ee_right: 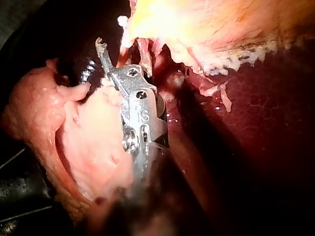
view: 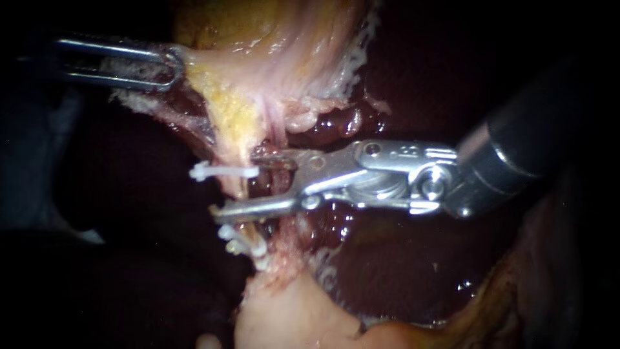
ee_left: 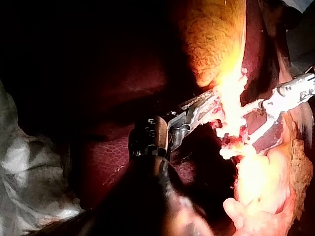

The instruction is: Going back third clip left tube

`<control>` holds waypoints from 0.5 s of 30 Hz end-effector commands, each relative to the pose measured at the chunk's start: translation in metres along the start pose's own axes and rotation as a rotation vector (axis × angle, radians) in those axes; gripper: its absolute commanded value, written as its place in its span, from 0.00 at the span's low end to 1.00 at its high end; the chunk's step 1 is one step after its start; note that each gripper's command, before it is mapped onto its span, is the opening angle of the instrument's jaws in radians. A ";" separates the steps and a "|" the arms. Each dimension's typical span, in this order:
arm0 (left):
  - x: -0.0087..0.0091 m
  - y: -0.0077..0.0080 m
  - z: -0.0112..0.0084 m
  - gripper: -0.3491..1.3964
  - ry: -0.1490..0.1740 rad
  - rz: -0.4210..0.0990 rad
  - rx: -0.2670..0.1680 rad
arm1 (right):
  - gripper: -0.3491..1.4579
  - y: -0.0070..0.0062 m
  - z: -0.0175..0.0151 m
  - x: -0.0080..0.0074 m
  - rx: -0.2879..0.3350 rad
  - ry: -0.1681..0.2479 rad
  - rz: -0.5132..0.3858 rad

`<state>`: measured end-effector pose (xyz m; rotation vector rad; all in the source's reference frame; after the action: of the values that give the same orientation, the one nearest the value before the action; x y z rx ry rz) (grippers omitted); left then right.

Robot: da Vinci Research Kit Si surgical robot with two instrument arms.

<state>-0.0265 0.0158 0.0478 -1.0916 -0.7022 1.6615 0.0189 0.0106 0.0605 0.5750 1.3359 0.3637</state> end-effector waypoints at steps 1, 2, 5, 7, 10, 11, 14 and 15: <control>0.0000 0.0000 -0.0001 0.00 0.000 0.001 -0.001 | 0.47 -0.0002 -0.0007 -0.0001 0.004 -0.001 -0.027; 0.0000 0.0000 -0.0001 0.00 0.000 0.001 -0.001 | 0.47 -0.0004 -0.0013 -0.0003 0.005 -0.002 -0.051; 0.0000 0.0000 -0.0002 0.00 -0.001 0.001 -0.002 | 0.47 -0.0012 -0.0037 -0.0007 0.017 -0.004 -0.106; -0.0001 0.0000 -0.0003 0.00 -0.001 0.001 -0.002 | 0.47 -0.0016 -0.0053 -0.0011 0.017 -0.006 -0.130; -0.0001 0.0000 -0.0003 0.00 -0.001 0.001 -0.002 | 0.47 -0.0021 -0.0074 -0.0014 0.012 -0.008 -0.163; -0.0001 0.0000 -0.0003 0.00 -0.001 0.001 -0.002 | 0.47 -0.0022 -0.0082 -0.0014 0.008 -0.009 -0.173; -0.0001 0.0000 -0.0003 0.00 -0.001 0.001 -0.002 | 0.47 -0.0026 -0.0105 -0.0016 0.002 -0.010 -0.186; -0.0001 0.0000 -0.0003 0.00 -0.001 0.001 -0.002 | 0.47 -0.0027 -0.0111 -0.0016 0.000 -0.011 -0.191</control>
<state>-0.0262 0.0158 0.0477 -1.0922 -0.7040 1.6628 0.0069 0.0095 0.0587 0.4425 1.3668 0.2056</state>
